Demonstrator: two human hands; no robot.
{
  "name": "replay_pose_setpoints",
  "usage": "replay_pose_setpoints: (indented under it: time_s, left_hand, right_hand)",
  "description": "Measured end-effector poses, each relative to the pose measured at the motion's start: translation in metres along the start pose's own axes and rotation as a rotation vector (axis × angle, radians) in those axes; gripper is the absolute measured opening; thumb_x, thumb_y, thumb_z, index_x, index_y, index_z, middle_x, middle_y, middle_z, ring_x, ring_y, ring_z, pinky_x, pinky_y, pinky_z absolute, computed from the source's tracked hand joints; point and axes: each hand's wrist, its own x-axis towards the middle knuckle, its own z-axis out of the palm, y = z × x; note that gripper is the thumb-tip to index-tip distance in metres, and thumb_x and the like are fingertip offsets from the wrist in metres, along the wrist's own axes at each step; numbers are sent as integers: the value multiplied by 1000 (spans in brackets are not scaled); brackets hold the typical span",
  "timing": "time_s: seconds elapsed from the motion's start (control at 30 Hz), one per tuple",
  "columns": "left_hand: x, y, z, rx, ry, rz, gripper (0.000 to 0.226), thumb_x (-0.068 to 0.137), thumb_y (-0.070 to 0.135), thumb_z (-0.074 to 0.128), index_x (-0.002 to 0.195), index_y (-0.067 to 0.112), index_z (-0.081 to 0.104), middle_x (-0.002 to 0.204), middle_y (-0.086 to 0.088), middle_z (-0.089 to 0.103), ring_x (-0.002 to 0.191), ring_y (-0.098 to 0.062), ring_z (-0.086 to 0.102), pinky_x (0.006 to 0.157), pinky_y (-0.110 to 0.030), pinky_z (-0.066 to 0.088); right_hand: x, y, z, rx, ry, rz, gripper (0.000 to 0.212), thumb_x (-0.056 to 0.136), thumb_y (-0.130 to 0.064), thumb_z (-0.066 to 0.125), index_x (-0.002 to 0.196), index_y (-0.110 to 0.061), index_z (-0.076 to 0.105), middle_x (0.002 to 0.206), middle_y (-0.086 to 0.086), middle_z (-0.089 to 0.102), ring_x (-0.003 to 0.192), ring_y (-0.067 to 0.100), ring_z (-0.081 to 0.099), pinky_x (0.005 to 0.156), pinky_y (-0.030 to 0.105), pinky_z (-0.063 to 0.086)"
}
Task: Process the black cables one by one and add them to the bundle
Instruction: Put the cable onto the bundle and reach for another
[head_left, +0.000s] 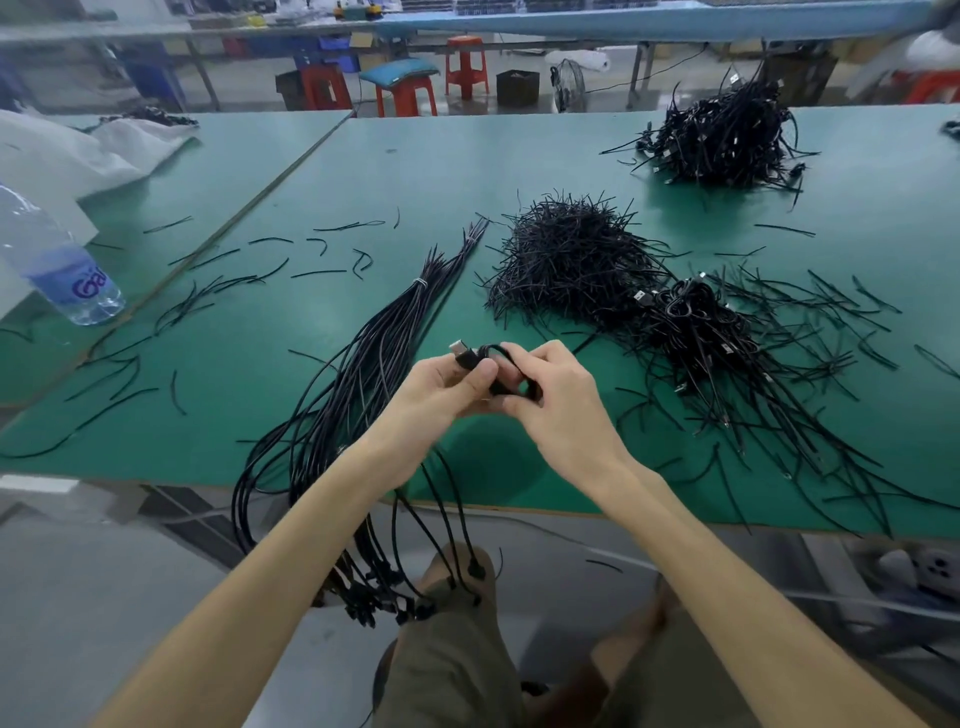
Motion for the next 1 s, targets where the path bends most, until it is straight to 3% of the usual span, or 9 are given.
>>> replay_pose_setpoints:
  time_s: [0.1, 0.23, 0.33, 0.43, 0.63, 0.73, 0.87, 1.0]
  left_hand:
    - [0, -4, -5, 152, 166, -23, 23, 94, 24, 71, 107, 5, 74, 89, -5, 75, 79, -12, 69, 81, -35, 58]
    - [-1, -8, -11, 160, 225, -98, 34, 86, 23, 81, 106, -1, 68, 81, -12, 73, 68, -16, 68, 68, -26, 57]
    - [-3, -10, -11, 195, 169, -103, 30, 87, 18, 81, 113, 7, 69, 80, -12, 73, 69, -19, 68, 70, -29, 58]
    - [-3, -9, -14, 200, 123, -64, 29, 91, 14, 77, 120, 16, 73, 81, -15, 73, 73, -21, 70, 78, -30, 61]
    - [0, -10, -9, 209, 177, -37, 31, 91, 12, 76, 122, 11, 71, 79, -12, 77, 72, -21, 74, 75, -25, 60]
    - [0, -11, -11, 223, 162, -25, 26, 92, 13, 75, 118, 15, 72, 79, -11, 77, 75, -24, 76, 77, -24, 60]
    - [0, -8, -13, 219, 132, -11, 23, 92, 14, 76, 114, 20, 74, 81, -11, 77, 79, -27, 77, 82, -26, 60]
    - [2, -5, -17, 330, 74, 15, 22, 93, 15, 75, 114, 20, 73, 80, -9, 76, 77, -26, 76, 84, -28, 60]
  right_hand:
    - [2, 4, -4, -124, -16, -37, 57, 95, -13, 70, 149, -13, 51, 105, 1, 52, 103, 13, 44, 96, 23, 36]
    - [0, 12, -2, -304, -148, -60, 54, 100, -6, 60, 151, -16, 46, 108, 2, 55, 108, 9, 41, 95, 34, 47]
    - [-3, 16, -1, -366, -193, -82, 57, 100, 4, 53, 152, -16, 44, 107, -1, 50, 106, 9, 41, 89, 39, 53]
    - [-5, 16, 1, -407, -193, -120, 58, 100, -5, 59, 153, -15, 41, 110, -1, 50, 111, 15, 43, 86, 39, 53]
    - [-4, 18, 5, -437, -192, -107, 69, 103, -21, 57, 160, -5, 21, 124, 6, 50, 118, 19, 41, 97, 38, 47]
    - [-5, 17, 5, -433, -195, -67, 57, 105, -26, 53, 154, -8, 30, 125, 6, 51, 115, 23, 45, 94, 38, 47]
    - [-8, 14, 5, -434, -194, -18, 30, 107, -28, 48, 131, -9, 45, 116, 5, 58, 102, 23, 55, 81, 36, 49]
    - [-10, 11, 4, -498, -231, -18, 12, 109, -23, 42, 109, -12, 45, 105, 5, 63, 93, 26, 62, 76, 43, 52]
